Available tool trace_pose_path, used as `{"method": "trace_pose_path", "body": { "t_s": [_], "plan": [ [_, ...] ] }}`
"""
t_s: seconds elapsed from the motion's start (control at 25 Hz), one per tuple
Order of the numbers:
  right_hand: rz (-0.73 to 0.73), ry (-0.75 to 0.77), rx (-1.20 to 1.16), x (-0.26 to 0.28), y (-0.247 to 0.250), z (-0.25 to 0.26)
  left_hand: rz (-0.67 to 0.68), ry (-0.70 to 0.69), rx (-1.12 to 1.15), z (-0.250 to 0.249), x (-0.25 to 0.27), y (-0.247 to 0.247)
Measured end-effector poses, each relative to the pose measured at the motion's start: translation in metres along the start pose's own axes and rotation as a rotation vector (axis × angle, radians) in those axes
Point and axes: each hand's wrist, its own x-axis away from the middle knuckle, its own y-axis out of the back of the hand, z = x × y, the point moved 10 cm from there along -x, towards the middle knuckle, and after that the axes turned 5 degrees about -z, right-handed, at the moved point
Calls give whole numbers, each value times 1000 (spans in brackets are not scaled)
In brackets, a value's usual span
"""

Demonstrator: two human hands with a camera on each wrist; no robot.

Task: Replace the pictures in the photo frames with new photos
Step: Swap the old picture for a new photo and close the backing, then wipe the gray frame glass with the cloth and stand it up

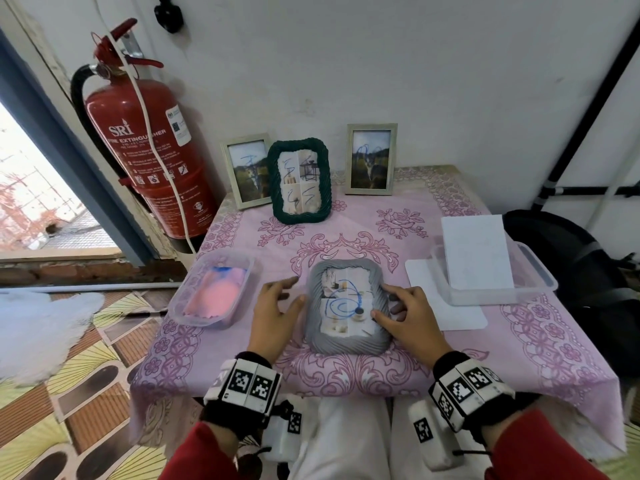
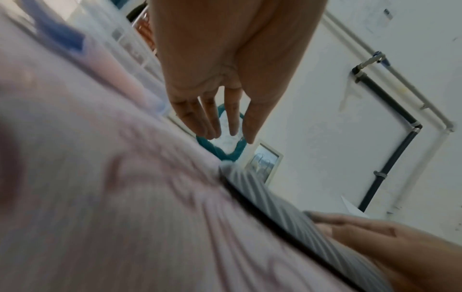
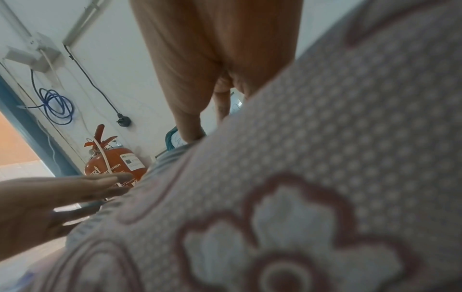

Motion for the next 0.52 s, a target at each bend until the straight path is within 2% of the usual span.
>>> {"method": "trace_pose_path", "body": {
  "t_s": [0.12,0.24,0.32,0.4,0.48,0.52],
  "plan": [
    [-3,13,1,0,0,0,-107,-131,-73,-20,-19,44],
    [-7,22,8,0,0,-1,-170,-146,-260,-15,-47,88],
    [-2,19,5,0,-1,-1,-91,-69,-466,10,-65,102],
    [-2,20,7,1,-1,-1,96,47,-648,43,-68,102],
    [-5,26,10,1,0,-1,251,107,-741,67,-63,94],
    [-6,29,11,1,0,-1,268,101,-757,70,-61,92]
  ]
}}
